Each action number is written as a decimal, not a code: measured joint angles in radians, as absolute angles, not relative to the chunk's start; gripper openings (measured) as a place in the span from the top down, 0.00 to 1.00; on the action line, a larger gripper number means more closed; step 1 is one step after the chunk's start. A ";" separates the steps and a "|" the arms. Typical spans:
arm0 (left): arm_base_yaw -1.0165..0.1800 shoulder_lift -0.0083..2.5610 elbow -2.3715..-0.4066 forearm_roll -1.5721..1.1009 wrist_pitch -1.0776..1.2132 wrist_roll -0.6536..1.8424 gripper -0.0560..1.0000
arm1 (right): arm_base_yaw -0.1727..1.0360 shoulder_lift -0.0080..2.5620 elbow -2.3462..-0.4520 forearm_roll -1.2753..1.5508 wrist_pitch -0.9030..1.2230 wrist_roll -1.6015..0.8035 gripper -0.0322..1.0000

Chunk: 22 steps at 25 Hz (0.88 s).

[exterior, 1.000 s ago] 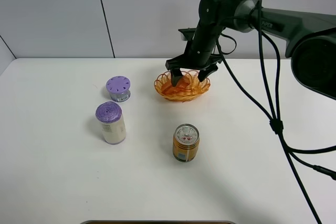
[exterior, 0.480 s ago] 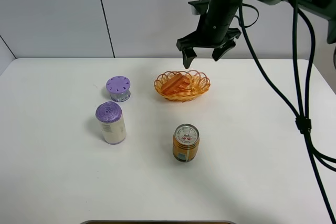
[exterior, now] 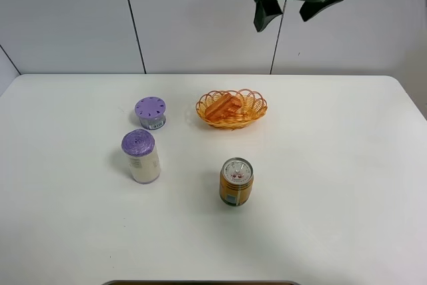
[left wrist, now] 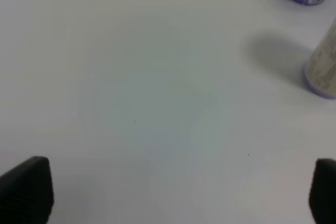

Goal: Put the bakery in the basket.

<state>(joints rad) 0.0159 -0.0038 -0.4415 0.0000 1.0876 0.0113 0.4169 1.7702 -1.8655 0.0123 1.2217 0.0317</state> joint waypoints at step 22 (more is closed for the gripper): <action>0.016 -0.004 -0.441 0.000 1.088 0.011 0.01 | 0.361 0.899 -1.226 -0.073 1.226 0.105 0.17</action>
<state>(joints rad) 0.0159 -0.0038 -0.4415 0.0000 1.0876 0.0113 0.3605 0.8995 -1.2263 -0.0734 1.2255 0.1054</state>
